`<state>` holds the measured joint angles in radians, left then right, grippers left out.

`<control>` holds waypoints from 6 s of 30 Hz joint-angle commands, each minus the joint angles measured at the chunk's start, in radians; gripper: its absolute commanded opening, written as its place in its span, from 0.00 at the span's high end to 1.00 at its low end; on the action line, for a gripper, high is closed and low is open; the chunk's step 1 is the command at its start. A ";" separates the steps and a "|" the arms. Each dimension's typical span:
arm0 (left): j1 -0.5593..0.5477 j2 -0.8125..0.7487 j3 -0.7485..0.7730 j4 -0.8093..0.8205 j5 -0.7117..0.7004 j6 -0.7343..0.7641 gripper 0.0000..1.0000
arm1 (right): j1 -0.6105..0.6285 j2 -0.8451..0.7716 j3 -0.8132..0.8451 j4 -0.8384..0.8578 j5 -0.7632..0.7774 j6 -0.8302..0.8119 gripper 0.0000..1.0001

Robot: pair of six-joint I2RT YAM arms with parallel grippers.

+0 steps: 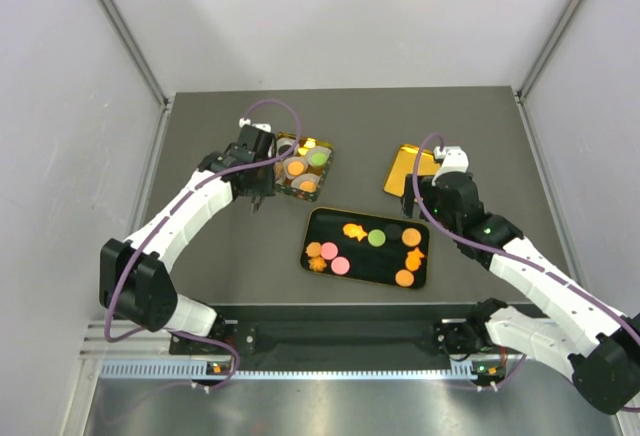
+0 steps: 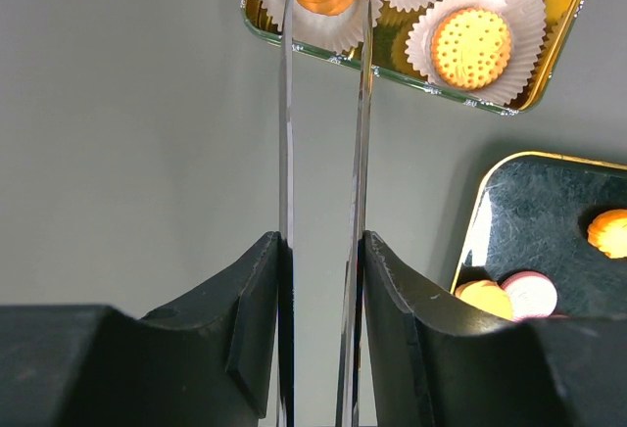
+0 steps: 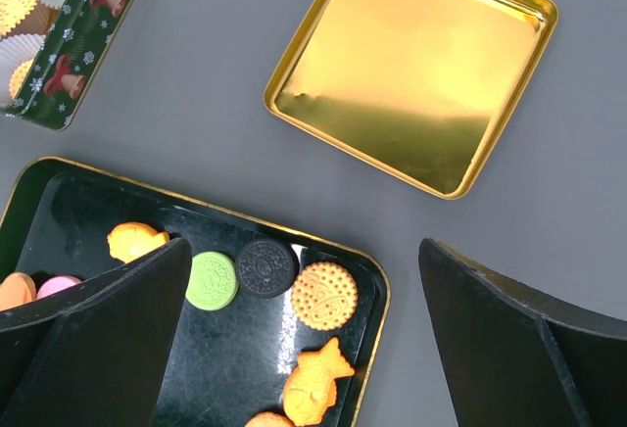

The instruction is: Pack the cookies

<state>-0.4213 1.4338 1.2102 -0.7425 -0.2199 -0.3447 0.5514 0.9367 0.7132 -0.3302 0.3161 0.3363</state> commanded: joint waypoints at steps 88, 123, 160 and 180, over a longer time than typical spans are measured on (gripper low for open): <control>0.169 -0.084 -0.006 0.402 0.198 -0.211 0.11 | -0.395 0.602 0.425 -0.035 -0.186 0.087 0.00; -0.183 0.088 -0.072 0.721 0.542 -0.246 0.15 | -0.482 0.929 0.499 -0.010 -0.256 0.190 1.00; -0.024 0.502 0.275 0.783 0.875 -0.264 0.67 | -0.323 0.531 0.328 0.114 -0.608 0.345 1.00; 0.003 0.479 0.495 0.283 0.778 -0.247 1.00 | 0.424 0.295 0.305 0.169 0.250 -0.504 0.16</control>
<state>-0.4255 1.9327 1.6440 -0.3943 0.5346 -0.5957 0.8871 1.1973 1.0340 -0.2165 0.3893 0.0429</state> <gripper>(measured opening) 0.188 0.838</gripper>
